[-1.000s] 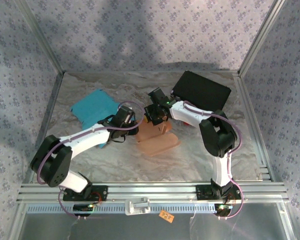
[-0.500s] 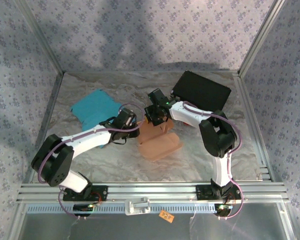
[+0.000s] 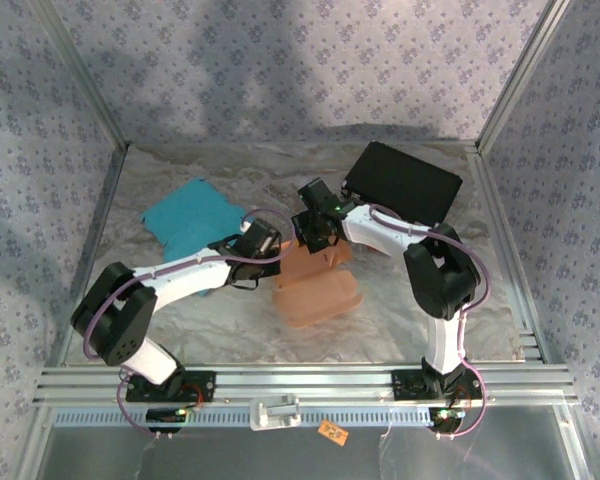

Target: Fold the paper box

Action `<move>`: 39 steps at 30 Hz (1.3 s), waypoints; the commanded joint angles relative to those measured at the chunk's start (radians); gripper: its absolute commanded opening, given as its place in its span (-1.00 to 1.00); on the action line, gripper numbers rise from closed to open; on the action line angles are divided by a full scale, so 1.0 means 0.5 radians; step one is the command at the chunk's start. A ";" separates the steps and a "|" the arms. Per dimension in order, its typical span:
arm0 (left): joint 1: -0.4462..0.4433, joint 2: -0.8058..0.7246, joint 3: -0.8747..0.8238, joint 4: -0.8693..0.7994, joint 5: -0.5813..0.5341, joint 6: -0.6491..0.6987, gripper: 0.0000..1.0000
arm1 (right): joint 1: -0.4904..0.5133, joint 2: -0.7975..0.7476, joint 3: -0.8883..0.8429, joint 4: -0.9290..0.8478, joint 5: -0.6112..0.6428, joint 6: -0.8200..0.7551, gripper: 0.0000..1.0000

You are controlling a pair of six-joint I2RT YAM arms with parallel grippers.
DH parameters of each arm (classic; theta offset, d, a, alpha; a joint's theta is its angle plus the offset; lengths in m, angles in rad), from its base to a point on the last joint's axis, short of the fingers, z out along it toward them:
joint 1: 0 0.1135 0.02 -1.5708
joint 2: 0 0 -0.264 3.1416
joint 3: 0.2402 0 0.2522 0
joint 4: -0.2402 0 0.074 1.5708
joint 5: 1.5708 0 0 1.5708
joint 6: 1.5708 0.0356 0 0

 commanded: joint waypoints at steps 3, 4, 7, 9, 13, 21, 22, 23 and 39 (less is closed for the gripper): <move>-0.060 0.041 0.177 -0.371 -0.306 -0.088 -1.00 | 0.022 -0.159 -0.021 0.002 0.033 0.002 -0.78; -0.070 0.045 0.215 -0.445 -0.362 -0.098 -1.00 | 0.020 -0.189 -0.014 -0.013 0.041 -0.030 -0.61; -0.119 0.054 0.348 -0.686 -0.549 -0.025 -1.00 | -0.005 -0.322 0.064 -0.172 0.122 -0.284 -0.10; -0.141 0.025 0.379 -0.746 -0.596 0.085 -1.00 | -0.044 -0.428 0.102 -0.263 0.182 -0.537 0.12; -0.147 -0.109 0.328 -0.764 -0.658 0.256 -1.00 | -0.143 -0.519 0.143 -0.397 0.171 -0.916 0.21; -0.137 -0.220 0.235 -0.689 -0.664 0.321 -1.00 | -0.169 -0.351 0.177 -0.474 0.028 -1.030 0.20; -0.137 -0.226 0.227 -0.666 -0.673 0.315 -1.00 | -0.166 -0.323 0.180 -0.467 0.019 -1.047 0.20; -0.136 -0.227 0.215 -0.642 -0.674 0.314 -1.00 | -0.158 -0.300 0.183 -0.465 0.020 -1.070 0.19; -0.135 -0.194 0.201 -0.572 -0.655 0.278 -1.00 | -0.088 -0.071 0.125 -0.444 -0.121 -1.162 0.20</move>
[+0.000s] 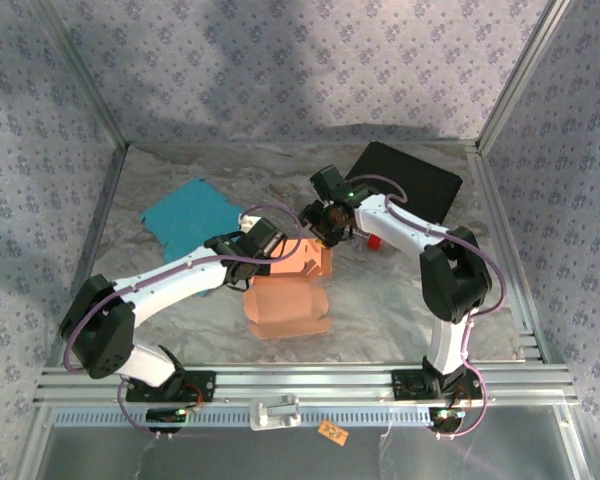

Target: Fold the paper box

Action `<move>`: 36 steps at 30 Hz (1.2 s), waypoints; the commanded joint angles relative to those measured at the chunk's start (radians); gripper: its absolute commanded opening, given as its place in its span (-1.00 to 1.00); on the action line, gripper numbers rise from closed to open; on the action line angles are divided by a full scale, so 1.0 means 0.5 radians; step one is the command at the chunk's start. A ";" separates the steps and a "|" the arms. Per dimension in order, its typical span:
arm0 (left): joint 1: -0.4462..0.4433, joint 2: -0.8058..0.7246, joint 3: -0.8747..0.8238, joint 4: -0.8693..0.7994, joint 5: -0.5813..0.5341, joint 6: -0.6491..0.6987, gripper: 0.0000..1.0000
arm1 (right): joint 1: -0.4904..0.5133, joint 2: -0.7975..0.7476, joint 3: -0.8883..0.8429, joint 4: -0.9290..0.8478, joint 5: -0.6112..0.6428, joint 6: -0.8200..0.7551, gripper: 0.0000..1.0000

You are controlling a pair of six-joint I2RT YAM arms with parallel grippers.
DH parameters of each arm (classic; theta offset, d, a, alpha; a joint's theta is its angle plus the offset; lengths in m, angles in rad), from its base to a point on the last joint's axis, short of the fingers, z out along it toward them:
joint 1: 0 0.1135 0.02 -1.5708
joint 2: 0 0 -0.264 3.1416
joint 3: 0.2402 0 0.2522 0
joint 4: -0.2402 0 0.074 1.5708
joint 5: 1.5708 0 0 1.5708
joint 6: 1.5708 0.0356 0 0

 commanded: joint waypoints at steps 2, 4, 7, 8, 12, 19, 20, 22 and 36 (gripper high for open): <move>0.009 -0.010 -0.012 0.039 -0.014 0.002 -1.00 | 0.041 0.017 -0.016 -0.040 -0.087 -0.029 0.20; 0.020 -0.023 -0.029 0.089 0.020 0.016 -1.00 | 0.040 -0.011 -0.035 -0.034 -0.144 -0.012 0.20; 0.048 -0.054 -0.042 0.157 0.095 0.066 -1.00 | 0.013 -0.108 -0.038 0.045 -0.166 -0.049 0.20; 0.062 -0.070 -0.043 0.184 0.137 0.094 -1.00 | -0.002 -0.140 -0.027 0.040 -0.169 -0.079 0.21; 0.189 -0.203 -0.073 0.372 0.508 0.297 -1.00 | -0.121 -0.340 0.076 -0.102 -0.175 -0.424 0.24; 0.548 -0.333 -0.084 0.576 1.225 0.453 -1.00 | -0.536 -0.901 0.038 0.041 -0.549 -0.971 0.26; 0.595 -0.319 -0.080 0.602 1.339 0.461 -1.00 | -0.608 -0.956 0.020 0.063 -0.607 -0.989 0.25; 0.693 -0.277 -0.081 0.696 1.556 0.448 -1.00 | -0.746 -1.056 -0.064 0.153 -0.736 -1.005 0.18; 0.874 0.211 0.269 0.817 2.003 0.445 -1.00 | -0.932 -0.950 -0.382 0.301 -1.273 -1.430 -0.06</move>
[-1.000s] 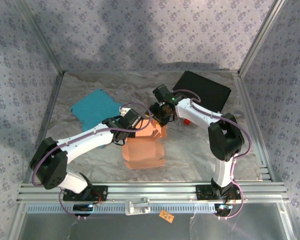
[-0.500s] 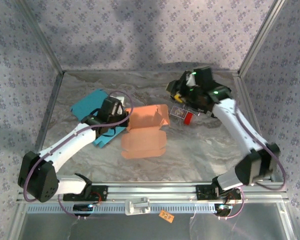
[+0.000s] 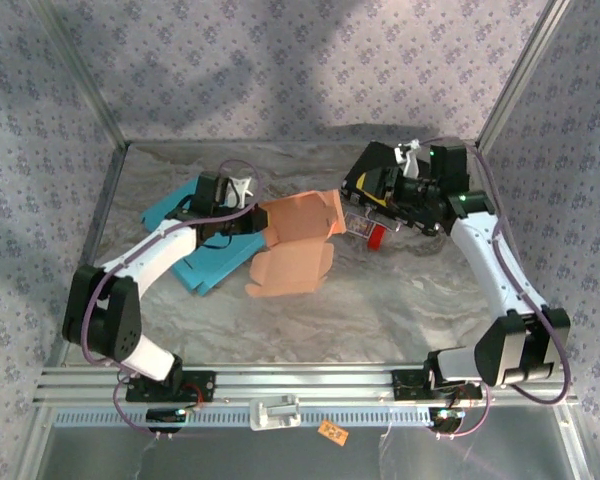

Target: Fold the paper box

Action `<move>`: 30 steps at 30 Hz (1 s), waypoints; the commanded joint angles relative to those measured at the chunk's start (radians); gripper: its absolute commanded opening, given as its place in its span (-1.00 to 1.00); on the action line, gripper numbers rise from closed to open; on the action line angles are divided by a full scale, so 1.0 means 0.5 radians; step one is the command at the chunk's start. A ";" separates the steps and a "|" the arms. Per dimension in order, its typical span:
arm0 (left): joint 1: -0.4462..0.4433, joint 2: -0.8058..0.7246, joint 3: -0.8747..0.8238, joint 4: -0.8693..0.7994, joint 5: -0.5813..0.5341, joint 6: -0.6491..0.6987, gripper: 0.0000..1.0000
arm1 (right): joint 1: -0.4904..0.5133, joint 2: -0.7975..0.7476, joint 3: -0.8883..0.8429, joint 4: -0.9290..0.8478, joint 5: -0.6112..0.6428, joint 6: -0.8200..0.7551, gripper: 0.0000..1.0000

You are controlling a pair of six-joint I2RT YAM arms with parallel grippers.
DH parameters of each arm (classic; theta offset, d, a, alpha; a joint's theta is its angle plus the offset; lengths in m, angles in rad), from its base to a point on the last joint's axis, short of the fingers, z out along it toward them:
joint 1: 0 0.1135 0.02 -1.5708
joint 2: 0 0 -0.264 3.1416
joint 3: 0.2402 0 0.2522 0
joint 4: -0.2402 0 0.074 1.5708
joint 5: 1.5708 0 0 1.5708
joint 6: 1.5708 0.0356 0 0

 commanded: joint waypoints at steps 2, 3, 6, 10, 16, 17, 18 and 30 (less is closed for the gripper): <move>0.018 0.123 0.171 0.069 0.152 0.064 -1.00 | 0.024 0.091 0.032 -0.069 -0.100 -0.290 -0.05; 0.025 0.159 0.204 0.069 0.169 0.065 -1.00 | 0.022 0.115 0.043 -0.080 -0.093 -0.319 -0.05; 0.045 0.264 0.297 0.046 0.224 0.083 -1.00 | 0.015 0.186 0.062 -0.050 -0.108 -0.355 -0.04; 0.059 0.370 0.424 -0.015 0.259 0.099 -1.00 | 0.028 0.299 0.108 -0.009 -0.194 -0.370 -0.04; 0.062 0.452 0.530 -0.038 0.287 0.108 -1.00 | 0.085 0.378 0.159 -0.046 -0.201 -0.432 -0.06; 0.062 0.462 0.539 -0.041 0.296 0.105 -1.00 | 0.086 0.384 0.164 -0.048 -0.190 -0.434 -0.06; 0.060 0.470 0.547 -0.044 0.299 0.105 -1.00 | 0.088 0.391 0.168 -0.048 -0.182 -0.440 -0.06; 0.053 0.451 0.580 -0.123 0.270 0.138 -1.00 | 0.209 0.511 0.386 -0.256 0.001 -0.599 -0.08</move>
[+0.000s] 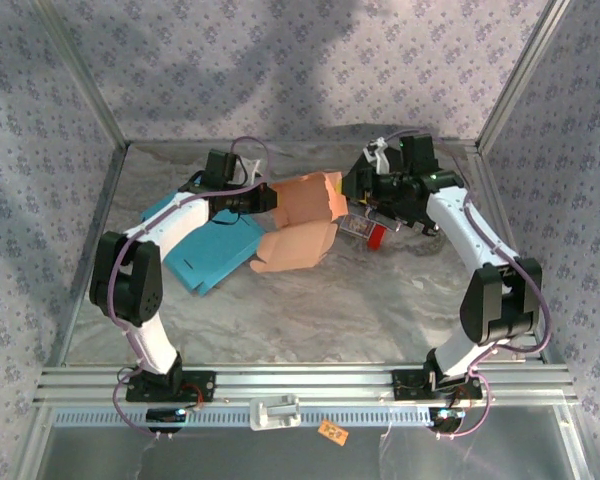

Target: Fold the paper box

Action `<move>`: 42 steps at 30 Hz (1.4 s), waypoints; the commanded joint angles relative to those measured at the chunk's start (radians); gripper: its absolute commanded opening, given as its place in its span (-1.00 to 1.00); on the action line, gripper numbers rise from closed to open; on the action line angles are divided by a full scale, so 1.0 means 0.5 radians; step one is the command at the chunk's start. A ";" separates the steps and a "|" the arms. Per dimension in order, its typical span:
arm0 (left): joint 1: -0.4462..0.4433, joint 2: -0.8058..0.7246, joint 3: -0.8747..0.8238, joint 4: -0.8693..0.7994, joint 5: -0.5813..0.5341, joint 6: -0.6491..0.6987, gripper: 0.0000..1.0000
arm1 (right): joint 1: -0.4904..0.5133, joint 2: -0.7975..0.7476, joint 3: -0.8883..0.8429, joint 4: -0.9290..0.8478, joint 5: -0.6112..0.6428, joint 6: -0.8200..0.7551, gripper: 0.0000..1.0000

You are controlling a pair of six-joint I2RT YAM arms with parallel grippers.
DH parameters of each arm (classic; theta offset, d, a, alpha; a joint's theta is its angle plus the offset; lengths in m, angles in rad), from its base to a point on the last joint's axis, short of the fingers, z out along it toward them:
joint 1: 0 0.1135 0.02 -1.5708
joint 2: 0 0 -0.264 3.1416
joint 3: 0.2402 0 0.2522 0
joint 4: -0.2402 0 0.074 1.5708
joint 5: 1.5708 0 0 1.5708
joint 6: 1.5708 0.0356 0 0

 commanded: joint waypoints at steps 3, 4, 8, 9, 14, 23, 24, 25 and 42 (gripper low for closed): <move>-0.007 -0.030 0.085 -0.054 0.022 0.051 -1.00 | 0.071 0.062 0.139 -0.203 0.152 -0.156 -0.08; -0.008 -0.035 0.087 -0.065 0.011 0.056 -1.00 | 0.087 0.067 0.150 -0.224 0.175 -0.170 -0.09; -0.016 -0.051 0.086 -0.099 -0.016 0.065 -1.00 | 0.157 0.088 0.203 -0.340 0.313 -0.233 -0.10; -0.019 -0.057 0.089 -0.111 -0.027 0.066 -1.00 | 0.179 0.093 0.222 -0.378 0.364 -0.255 -0.10; -0.043 -0.079 0.127 -0.216 -0.134 0.068 -1.00 | 0.332 0.143 0.333 -0.558 0.776 -0.333 -0.11; -0.115 -0.154 0.117 -0.315 -0.312 0.057 -1.00 | 0.579 0.310 0.575 -0.803 1.502 -0.260 -0.20; -0.117 -0.160 0.111 -0.319 -0.329 0.051 -1.00 | 0.590 0.324 0.596 -0.825 1.553 -0.247 -0.22; -0.121 -0.169 0.110 -0.327 -0.345 0.049 -1.00 | 0.602 0.332 0.614 -0.848 1.603 -0.235 -0.24; -0.392 -0.183 0.379 -0.737 -0.962 -0.193 -1.00 | 0.870 0.619 0.949 -1.283 2.471 -0.005 -1.00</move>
